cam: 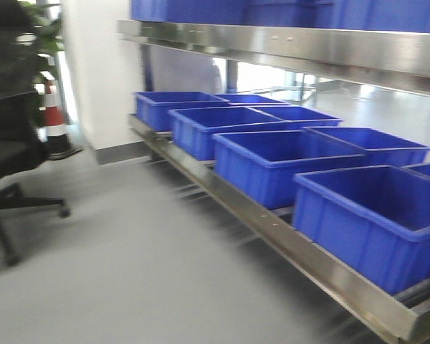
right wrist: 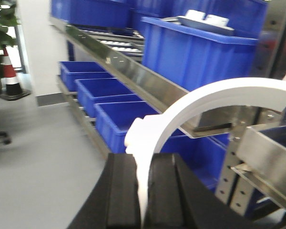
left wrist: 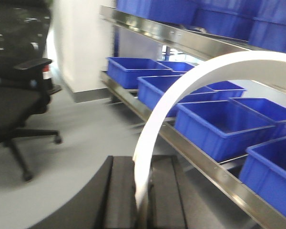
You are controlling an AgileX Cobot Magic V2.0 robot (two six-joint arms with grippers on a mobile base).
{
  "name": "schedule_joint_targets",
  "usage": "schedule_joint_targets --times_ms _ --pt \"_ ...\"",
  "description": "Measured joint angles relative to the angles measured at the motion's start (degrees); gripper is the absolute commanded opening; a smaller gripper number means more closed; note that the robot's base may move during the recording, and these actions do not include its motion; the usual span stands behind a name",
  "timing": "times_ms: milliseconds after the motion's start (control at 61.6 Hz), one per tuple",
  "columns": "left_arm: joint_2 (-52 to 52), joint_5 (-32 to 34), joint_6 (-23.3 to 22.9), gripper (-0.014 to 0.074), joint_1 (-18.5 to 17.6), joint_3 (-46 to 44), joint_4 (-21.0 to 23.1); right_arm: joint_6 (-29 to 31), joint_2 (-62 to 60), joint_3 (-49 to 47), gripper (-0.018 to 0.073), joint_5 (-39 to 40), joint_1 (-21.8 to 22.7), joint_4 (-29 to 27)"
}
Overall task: Grab PVC pipe and place in blue bin
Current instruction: 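Drive the base past the table toward the shelves of blue bins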
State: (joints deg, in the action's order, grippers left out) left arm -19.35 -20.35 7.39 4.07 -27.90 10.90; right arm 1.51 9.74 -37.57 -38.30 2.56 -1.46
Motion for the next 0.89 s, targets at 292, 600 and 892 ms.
schedule_joint_targets --times_ms 292,600,892 --pt "0.0 0.0 0.0 -0.0111 0.0 0.0 0.0 0.0 0.0 0.0 -0.0169 0.0 0.0 0.0" --pt "0.0 0.0 0.0 -0.0111 0.0 0.0 0.0 0.0 0.0 0.0 -0.0169 0.0 0.0 0.0" --pt "0.0 0.0 0.0 -0.0111 0.0 0.0 0.0 0.0 0.0 0.0 -0.0169 0.0 0.0 0.0"
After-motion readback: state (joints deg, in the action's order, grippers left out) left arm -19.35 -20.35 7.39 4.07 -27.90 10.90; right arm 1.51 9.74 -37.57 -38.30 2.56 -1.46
